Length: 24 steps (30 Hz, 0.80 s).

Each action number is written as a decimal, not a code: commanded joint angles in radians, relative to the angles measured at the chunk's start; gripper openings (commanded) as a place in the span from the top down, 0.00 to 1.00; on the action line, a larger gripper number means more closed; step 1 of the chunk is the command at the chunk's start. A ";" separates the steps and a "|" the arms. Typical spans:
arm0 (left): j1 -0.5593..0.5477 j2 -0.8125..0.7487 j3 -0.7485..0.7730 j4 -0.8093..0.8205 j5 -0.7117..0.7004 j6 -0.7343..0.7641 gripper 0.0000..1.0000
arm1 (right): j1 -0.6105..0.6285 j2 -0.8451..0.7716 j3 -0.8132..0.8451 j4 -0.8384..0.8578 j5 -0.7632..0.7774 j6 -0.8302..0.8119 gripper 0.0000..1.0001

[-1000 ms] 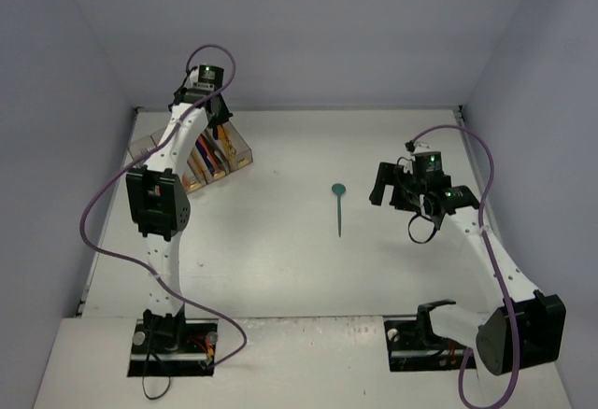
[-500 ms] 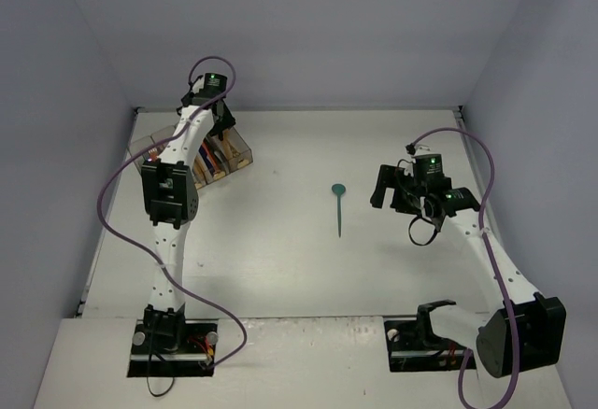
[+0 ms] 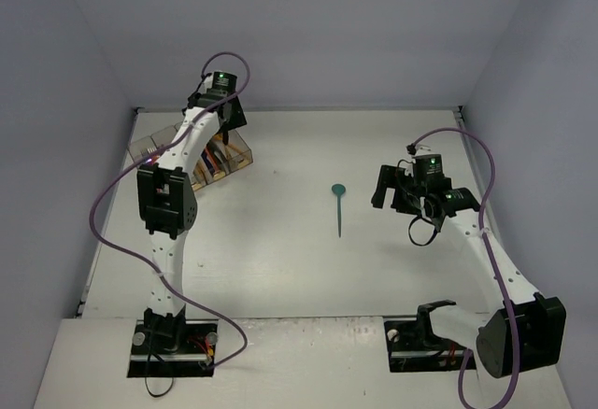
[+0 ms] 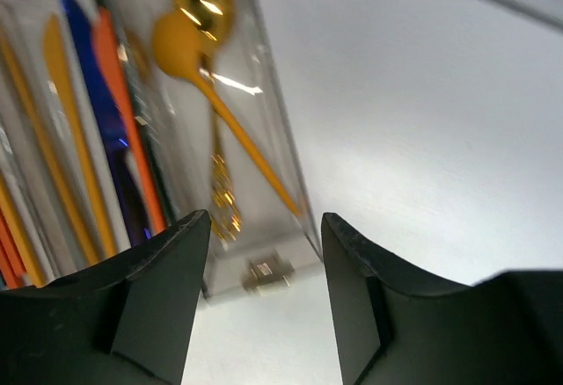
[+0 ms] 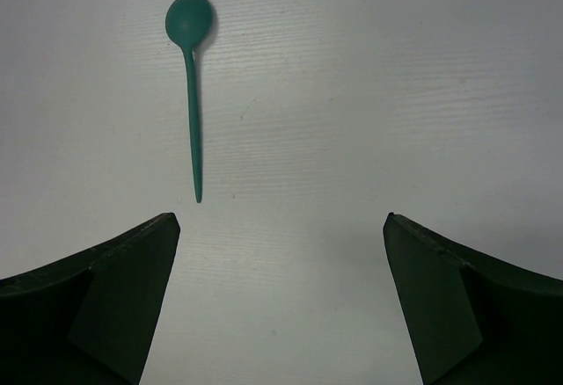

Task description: Sort the eating utensils into containers

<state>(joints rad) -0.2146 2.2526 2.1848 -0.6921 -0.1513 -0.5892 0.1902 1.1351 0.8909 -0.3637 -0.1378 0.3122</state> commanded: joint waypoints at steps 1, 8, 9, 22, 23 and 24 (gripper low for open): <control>-0.144 -0.167 -0.077 0.047 -0.003 0.053 0.50 | -0.009 -0.024 0.012 0.016 0.057 0.002 0.00; -0.375 -0.215 -0.261 0.110 0.013 0.001 0.49 | -0.021 -0.062 0.000 0.009 0.112 0.024 0.00; -0.410 -0.207 -0.270 0.116 0.015 -0.005 0.49 | -0.022 -0.071 -0.003 0.007 0.120 0.028 0.00; -0.608 -0.020 -0.157 0.139 -0.009 -0.040 0.49 | -0.035 -0.146 -0.047 -0.025 0.147 0.085 0.00; -0.614 -0.004 -0.148 0.138 -0.013 -0.038 0.49 | -0.036 -0.149 -0.047 -0.027 0.147 0.084 0.00; -0.618 0.009 -0.139 0.138 -0.014 -0.039 0.49 | -0.037 -0.152 -0.046 -0.029 0.147 0.084 0.00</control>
<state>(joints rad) -0.8110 2.2615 1.9644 -0.5946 -0.1306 -0.6125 0.1623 1.0190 0.8396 -0.3974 -0.0143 0.3774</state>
